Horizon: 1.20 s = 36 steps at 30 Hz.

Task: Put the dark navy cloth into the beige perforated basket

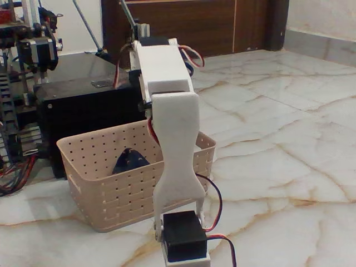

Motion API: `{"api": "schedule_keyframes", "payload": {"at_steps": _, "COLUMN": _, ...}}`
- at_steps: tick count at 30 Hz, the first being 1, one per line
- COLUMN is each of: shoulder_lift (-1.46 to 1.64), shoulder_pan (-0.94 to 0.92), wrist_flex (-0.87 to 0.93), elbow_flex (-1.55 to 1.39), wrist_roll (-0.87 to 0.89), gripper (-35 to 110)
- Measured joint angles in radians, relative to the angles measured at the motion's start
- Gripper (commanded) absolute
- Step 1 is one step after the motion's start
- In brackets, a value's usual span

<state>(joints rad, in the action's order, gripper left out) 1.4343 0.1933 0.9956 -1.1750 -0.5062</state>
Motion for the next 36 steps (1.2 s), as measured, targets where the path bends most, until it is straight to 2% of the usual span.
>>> {"api": "schedule_keyframes", "payload": {"at_steps": 2, "shoulder_lift": 0.000, "shoulder_pan": 0.000, "wrist_flex": -0.143, "elbow_flex": 0.046, "wrist_roll": 0.043, "gripper": 6}}
{"api": "schedule_keyframes", "payload": {"at_steps": 5, "shoulder_lift": 0.005, "shoulder_pan": 0.000, "wrist_flex": -0.092, "elbow_flex": 0.049, "wrist_roll": 0.021, "gripper": 4}}
{"api": "schedule_keyframes", "payload": {"at_steps": 8, "shoulder_lift": 0.051, "shoulder_pan": 0.000, "wrist_flex": -0.049, "elbow_flex": -0.002, "wrist_roll": -0.104, "gripper": 0}}
{"api": "schedule_keyframes", "payload": {"at_steps": 10, "shoulder_lift": 0.121, "shoulder_pan": 0.000, "wrist_flex": -0.084, "elbow_flex": -0.115, "wrist_roll": -0.150, "gripper": 0}}
{"api": "schedule_keyframes", "payload": {"at_steps": 16, "shoulder_lift": 0.460, "shoulder_pan": -0.041, "wrist_flex": -0.661, "elbow_flex": -0.782, "wrist_roll": -0.468, "gripper": 0}}
{"api": "schedule_keyframes", "payload": {"at_steps": 17, "shoulder_lift": 0.469, "shoulder_pan": -0.043, "wrist_flex": -0.686, "elbow_flex": -0.799, "wrist_roll": -0.474, "gripper": 0}}
{"api": "schedule_keyframes", "payload": {"at_steps": 18, "shoulder_lift": 0.534, "shoulder_pan": -0.055, "wrist_flex": -0.870, "elbow_flex": -0.965, "wrist_roll": -0.517, "gripper": 0}}
{"api": "schedule_keyframes", "payload": {"at_steps": 19, "shoulder_lift": 0.552, "shoulder_pan": -0.067, "wrist_flex": -0.962, "elbow_flex": -1.071, "wrist_roll": -0.538, "gripper": 0}}
{"api": "schedule_keyframes", "payload": {"at_steps": 23, "shoulder_lift": 0.554, "shoulder_pan": -0.067, "wrist_flex": -0.968, "elbow_flex": -1.085, "wrist_roll": -0.569, "gripper": 0}}
{"api": "schedule_keyframes", "payload": {"at_steps": 25, "shoulder_lift": 0.644, "shoulder_pan": -0.066, "wrist_flex": -1.049, "elbow_flex": -1.239, "wrist_roll": -0.606, "gripper": 0}}
{"api": "schedule_keyframes", "payload": {"at_steps": 27, "shoulder_lift": 0.660, "shoulder_pan": -0.066, "wrist_flex": -1.062, "elbow_flex": -1.256, "wrist_roll": -0.609, "gripper": 0}}
{"api": "schedule_keyframes", "payload": {"at_steps": 28, "shoulder_lift": 0.750, "shoulder_pan": -0.067, "wrist_flex": -1.201, "elbow_flex": -1.430, "wrist_roll": -0.660, "gripper": 0}}
{"api": "schedule_keyframes", "payload": {"at_steps": 30, "shoulder_lift": 0.845, "shoulder_pan": -0.087, "wrist_flex": -1.350, "elbow_flex": -1.649, "wrist_roll": -0.698, "gripper": 0}}
{"api": "schedule_keyframes", "payload": {"at_steps": 36, "shoulder_lift": 0.914, "shoulder_pan": -0.098, "wrist_flex": -1.439, "elbow_flex": -1.821, "wrist_roll": -0.790, "gripper": 0}}
